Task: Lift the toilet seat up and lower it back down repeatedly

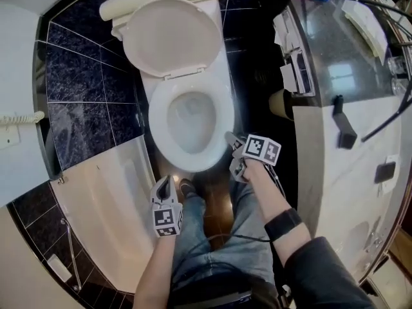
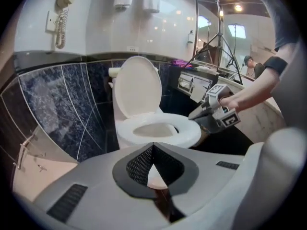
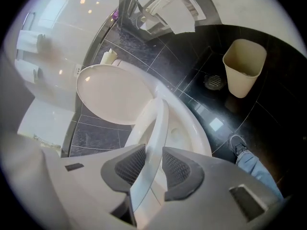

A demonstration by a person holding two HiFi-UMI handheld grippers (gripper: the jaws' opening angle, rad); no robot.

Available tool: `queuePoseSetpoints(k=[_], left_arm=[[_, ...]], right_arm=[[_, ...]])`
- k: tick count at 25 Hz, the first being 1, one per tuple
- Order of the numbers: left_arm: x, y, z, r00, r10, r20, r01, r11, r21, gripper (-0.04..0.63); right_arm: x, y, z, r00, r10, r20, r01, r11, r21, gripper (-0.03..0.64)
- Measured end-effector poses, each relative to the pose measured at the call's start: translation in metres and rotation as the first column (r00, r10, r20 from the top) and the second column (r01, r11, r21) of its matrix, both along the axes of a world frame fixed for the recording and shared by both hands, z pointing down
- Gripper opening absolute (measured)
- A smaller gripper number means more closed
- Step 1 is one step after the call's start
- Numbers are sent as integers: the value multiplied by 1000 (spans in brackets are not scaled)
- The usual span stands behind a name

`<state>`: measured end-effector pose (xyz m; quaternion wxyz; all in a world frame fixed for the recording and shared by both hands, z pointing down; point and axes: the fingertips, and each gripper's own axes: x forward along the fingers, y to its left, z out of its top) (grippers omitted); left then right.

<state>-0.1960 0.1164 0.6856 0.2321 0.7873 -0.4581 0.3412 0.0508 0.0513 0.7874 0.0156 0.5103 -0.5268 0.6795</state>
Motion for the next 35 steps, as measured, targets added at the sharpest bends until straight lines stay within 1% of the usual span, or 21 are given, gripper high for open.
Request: queuePoseSetpoints(k=[3, 5, 8, 14, 17, 21, 25, 27, 28, 29, 30, 31, 33, 35], left_arm=[[0, 10, 19, 999, -49, 1, 49, 996, -72, 0], [8, 8, 29, 998, -56, -6, 55, 992, -110, 0], [30, -5, 32, 998, -52, -40, 47, 991, -129, 0], [51, -46, 5, 990, -92, -110, 87, 995, -46, 0], [48, -60, -3, 985, -133, -107, 131, 991, -26, 0], [51, -83, -24, 978, -169, -125, 170, 985, -6, 0], [55, -109, -47, 973, -187, -137, 191, 981, 14, 0], [57, -124, -59, 970, -194, -144, 200, 979, 29, 0], [57, -132, -64, 969, -198, -145, 206, 978, 42, 0], [57, -140, -68, 968, -203, -145, 213, 976, 55, 0], [57, -149, -73, 967, -206, -147, 218, 974, 67, 0], [58, -158, -77, 967, -208, -149, 222, 972, 79, 0], [60, -179, -87, 966, -210, -153, 226, 969, 103, 0], [62, -199, -95, 966, -209, -152, 228, 965, 127, 0]], right_arm=[[2, -11, -18, 1000, -7, 1, 7, 1000, 4, 135], [2, -17, -25, 1000, -11, -2, 11, 1000, 5, 135], [1, -22, -33, 1000, -20, -6, 20, 1000, 4, 135], [1, -38, -53, 1000, -25, 10, 25, 999, 21, 137], [3, -48, -64, 999, -32, 20, 32, 999, 38, 140], [4, -62, -80, 999, -22, 33, 21, 998, 51, 141], [8, -81, -104, 999, -27, 36, 24, 995, 94, 141], [11, -91, -121, 998, -64, 18, 61, 989, 137, 94], [12, -95, -130, 996, -87, 0, 86, 984, 158, 94], [15, -97, -138, 994, -110, -23, 112, 978, 175, 92], [18, -99, -144, 990, -129, -51, 136, 972, 189, 76], [22, -100, -150, 986, -144, -83, 158, 967, 200, 45], [31, -102, -159, 977, -165, -136, 192, 956, 221, 15], [36, -102, -168, 969, -180, -166, 217, 945, 243, 15]])
